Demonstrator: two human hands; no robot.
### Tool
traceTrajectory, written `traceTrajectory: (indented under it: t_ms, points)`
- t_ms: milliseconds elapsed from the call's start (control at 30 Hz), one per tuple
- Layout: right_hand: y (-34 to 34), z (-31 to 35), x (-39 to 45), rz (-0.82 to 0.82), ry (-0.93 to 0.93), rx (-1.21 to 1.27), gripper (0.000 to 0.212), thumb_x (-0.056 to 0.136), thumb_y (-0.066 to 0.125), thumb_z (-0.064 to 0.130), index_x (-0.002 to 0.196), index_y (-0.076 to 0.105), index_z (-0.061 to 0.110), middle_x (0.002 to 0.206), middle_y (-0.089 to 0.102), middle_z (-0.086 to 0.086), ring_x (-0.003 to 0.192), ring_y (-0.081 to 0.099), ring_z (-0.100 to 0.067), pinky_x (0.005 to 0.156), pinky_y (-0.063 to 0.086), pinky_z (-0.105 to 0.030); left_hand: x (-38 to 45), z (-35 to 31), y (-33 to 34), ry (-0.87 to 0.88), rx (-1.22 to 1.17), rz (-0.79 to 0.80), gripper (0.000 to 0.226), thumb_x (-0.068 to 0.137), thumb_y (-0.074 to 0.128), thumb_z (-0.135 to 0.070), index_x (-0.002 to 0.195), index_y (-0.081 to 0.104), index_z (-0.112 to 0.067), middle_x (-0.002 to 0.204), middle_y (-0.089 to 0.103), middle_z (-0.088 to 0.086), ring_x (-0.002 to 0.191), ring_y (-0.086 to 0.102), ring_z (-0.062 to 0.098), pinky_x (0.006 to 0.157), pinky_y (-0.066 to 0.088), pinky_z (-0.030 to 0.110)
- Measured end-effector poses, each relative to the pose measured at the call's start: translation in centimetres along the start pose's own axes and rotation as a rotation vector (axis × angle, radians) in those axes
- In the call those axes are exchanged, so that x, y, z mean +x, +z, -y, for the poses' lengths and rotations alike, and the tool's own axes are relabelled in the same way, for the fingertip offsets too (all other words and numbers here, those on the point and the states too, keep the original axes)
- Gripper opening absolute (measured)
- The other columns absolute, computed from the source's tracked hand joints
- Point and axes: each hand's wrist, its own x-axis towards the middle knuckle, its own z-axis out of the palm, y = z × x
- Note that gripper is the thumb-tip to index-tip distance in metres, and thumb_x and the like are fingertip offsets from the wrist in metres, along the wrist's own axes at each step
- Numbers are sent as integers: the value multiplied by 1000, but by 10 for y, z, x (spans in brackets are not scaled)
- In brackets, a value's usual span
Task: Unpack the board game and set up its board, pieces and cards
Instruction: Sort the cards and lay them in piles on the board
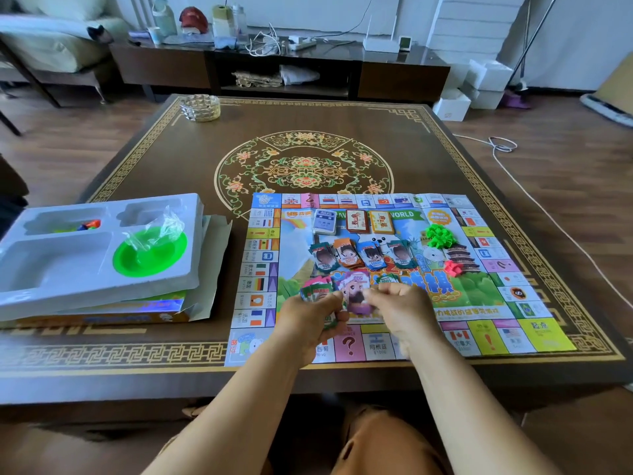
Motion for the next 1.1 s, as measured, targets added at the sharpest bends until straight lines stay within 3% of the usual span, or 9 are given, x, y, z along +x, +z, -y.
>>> traceTrajectory:
  t_ms: [200,333,467,567,667,733,933,1100]
  points:
    - [15,9,31,-26,-45,-483,18,81,69,24,67,57,20,73,62,3,72,58,-18,63,38,-24,4,-5,-7,-13,-1,21,18,88,65,-16,81,60,0,68,62,10,62,62,19,63,58,30]
    - [25,5,35,-68,-74,-730,6,86,59,18,81,63,17,77,61,2,74,57,-21,68,47,-29,6,-6,-11,-42,12,43,10,94,52,-5,90,59,1,79,65,14,68,65,21,70,57,33]
    - [28,-2,33,-141,-215,-855,9,89,55,20,93,63,18,98,65,-2,94,59,-25,77,52,-34,5,-3,-12,-21,29,62,12,95,49,0,93,61,-1,83,70,13,72,68,21,77,56,36]
    - [25,2,25,-112,-237,-670,10,85,64,31,84,63,21,93,66,0,93,59,-23,72,47,-30,4,-3,-11,-8,34,42,6,92,55,-3,96,59,-3,89,71,15,73,70,22,73,56,35]
    - [17,13,3,70,-97,-179,22,85,65,36,81,66,14,78,67,-1,76,60,-17,66,45,-28,5,-2,-10,5,21,-1,17,87,64,-7,103,60,-1,97,70,18,77,71,23,64,59,31]
    - [12,14,-16,179,3,-11,20,85,67,30,79,66,11,76,66,-1,70,57,-12,62,41,-23,0,-3,-8,15,-6,-1,21,84,68,-8,102,61,0,97,70,18,81,70,24,63,59,30]
    - [8,3,-27,84,83,123,15,84,71,22,71,63,18,72,65,2,66,56,-11,62,43,-25,-9,-1,1,-16,-56,28,21,91,59,-8,105,58,7,100,66,23,81,66,26,67,58,31]
    - [-3,5,-30,93,92,96,12,83,71,20,78,63,13,70,62,2,63,56,-11,50,44,-21,-12,-3,2,-20,-36,-5,10,94,52,0,100,58,2,99,65,20,83,64,27,67,59,33]
